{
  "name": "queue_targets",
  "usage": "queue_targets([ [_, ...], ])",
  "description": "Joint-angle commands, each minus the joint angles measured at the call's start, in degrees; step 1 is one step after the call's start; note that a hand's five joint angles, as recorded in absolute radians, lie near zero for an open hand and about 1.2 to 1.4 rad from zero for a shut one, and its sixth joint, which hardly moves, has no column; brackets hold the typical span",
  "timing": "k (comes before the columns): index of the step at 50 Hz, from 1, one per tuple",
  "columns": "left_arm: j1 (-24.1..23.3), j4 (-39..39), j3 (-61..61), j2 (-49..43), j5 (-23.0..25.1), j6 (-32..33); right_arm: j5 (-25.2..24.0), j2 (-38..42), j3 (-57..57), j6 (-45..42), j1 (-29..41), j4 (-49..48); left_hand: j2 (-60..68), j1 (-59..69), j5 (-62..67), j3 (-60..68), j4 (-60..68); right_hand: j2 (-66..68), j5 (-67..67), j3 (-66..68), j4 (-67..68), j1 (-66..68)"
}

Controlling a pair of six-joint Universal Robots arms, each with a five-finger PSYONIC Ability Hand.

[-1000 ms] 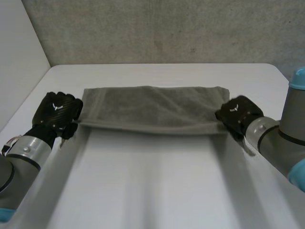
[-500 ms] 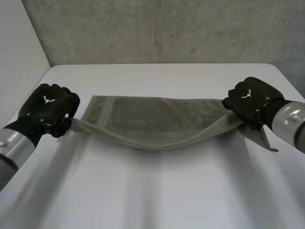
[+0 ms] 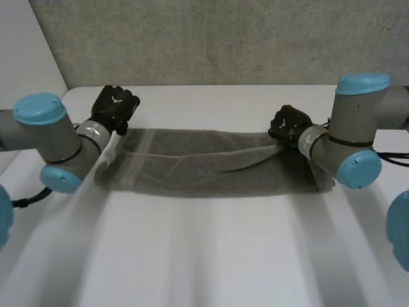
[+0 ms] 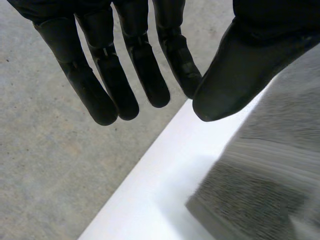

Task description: Fold the towel.

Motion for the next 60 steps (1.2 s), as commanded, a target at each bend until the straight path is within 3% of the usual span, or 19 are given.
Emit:
queue_targets([
  [1, -0.98, -0.54, 10.21, -7.46, -2.96, 0.17, -1.65, 5.33, -5.97, -0.8, -0.15, -2.86, 2.26, 2.24, 1.35, 0.74, 2.28, 4.24, 3.07, 3.01, 3.11, 3.62],
  [7, -1.33, -0.45, 12.77, -10.29, -3.58, 0.08, -4.02, 8.4, -9.39, -0.44, -0.77, -5.93, 2.26, 2.24, 1.35, 0.74, 2.28, 4.24, 3.07, 3.01, 3.11, 3.62],
  [18, -2.21, -0.54, 11.72, -8.37, -4.37, -4.21, -2.44, 14.46, -19.31, 0.26, -2.87, -6.2, 2.26, 2.24, 1.35, 0.74, 2.28, 4.24, 3.07, 3.01, 3.11, 3.62],
  [24, -2.22, -0.98, 4.8, -2.48, -3.23, -8.88, -0.77, 16.58, -21.88, 2.45, -2.96, -5.41, -38.03, -38.05, -38.94, -39.55, -38.01, 4.24, 3.07, 3.01, 3.11, 3.62],
  [30, -2.13, -4.76, -1.2, 1.93, -1.47, -8.88, -0.68, 15.43, -20.38, 4.13, -2.88, -3.65, -40.77, -40.8, -41.69, -42.29, -40.76, 4.24, 3.07, 3.01, 3.11, 3.62],
  [35, -1.69, -14.32, -2.08, 2.98, 0.72, -8.18, -0.51, 12.28, -18.98, 8.68, -3.14, -0.05, -45.29, -45.31, -46.21, -46.81, -45.27, 4.24, 3.07, 3.01, 3.11, 3.62],
  [38, -1.34, -15.83, -1.64, 2.63, 0.46, -7.83, -0.24, 11.83, -19.33, 10.45, -3.14, -0.05, -46.33, -46.35, -47.24, -47.85, -46.31, 4.24, 3.07, 3.01, 3.11, 3.62],
  [44, -0.37, -16.36, 3.28, -0.8, -1.65, -6.51, 5.38, 12.09, -20.82, 13.71, -3.14, 0.31, -46.16, -46.18, -47.08, -47.68, -46.14, 4.24, 3.07, 3.01, 3.11, 3.62],
  [48, -0.37, -16.27, 6.88, -2.9, -5.94, -6.42, 9.24, 13.41, -23.36, 14.23, -3.14, 0.22, -46.33, -46.35, -47.24, -47.85, -46.31, 4.24, 3.07, 3.01, 3.11, 3.62],
  [54, -0.54, -16.01, 8.56, -3.7, -7.18, -6.6, 14.78, 16.31, -28.11, 15.37, -3.14, 0.13, -46.16, -46.18, -47.08, -47.68, -46.14, 4.24, 3.07, 3.01, 3.11, 3.62],
  [60, -0.72, -15.22, 8.47, -3.61, -7.19, -6.6, 15.4, 18.42, -29.96, 16.52, -2.96, 0.04, -45.99, -46.01, -46.91, -47.51, -45.97, 4.24, 3.07, 3.01, 3.11, 3.62],
])
